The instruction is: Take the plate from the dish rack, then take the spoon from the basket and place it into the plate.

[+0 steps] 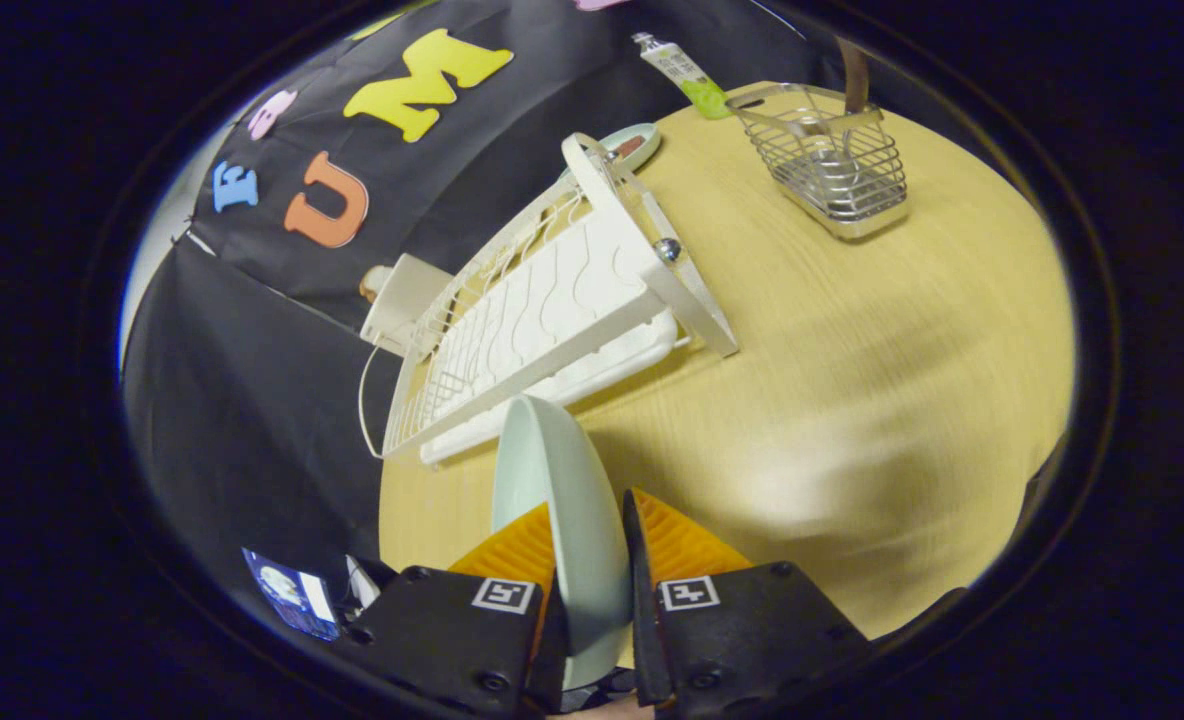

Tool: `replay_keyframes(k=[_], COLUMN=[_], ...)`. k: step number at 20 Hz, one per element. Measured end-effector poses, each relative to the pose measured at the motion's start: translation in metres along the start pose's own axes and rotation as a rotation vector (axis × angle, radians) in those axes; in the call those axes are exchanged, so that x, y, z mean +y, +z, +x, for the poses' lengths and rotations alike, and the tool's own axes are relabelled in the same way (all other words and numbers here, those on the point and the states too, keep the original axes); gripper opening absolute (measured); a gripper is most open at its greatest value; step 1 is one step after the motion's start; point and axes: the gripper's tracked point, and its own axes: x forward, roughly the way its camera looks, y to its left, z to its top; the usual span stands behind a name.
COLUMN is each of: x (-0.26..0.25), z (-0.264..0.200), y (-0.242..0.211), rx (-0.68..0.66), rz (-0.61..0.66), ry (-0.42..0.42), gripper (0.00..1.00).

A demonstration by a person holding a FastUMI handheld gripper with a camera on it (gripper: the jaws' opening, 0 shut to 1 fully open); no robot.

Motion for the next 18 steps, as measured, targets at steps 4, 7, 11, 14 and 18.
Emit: replay_keyframes(k=[4,7,11,14,18], x=[-0.008,-0.013,-0.014,-0.020,-0.034], z=[-0.001,-0.006,-0.022,-0.044,-0.089], y=[0.007,0.013,0.019,0.025,0.049], rx=[-0.018,-0.048,-0.128,-0.229,-0.471], rz=[0.018,0.014,-0.044,-0.123,-0.291], ry=[0.001,0.001,-0.003,-0.035,-0.130], gripper=[0.39,0.47,0.56,0.69,0.92])
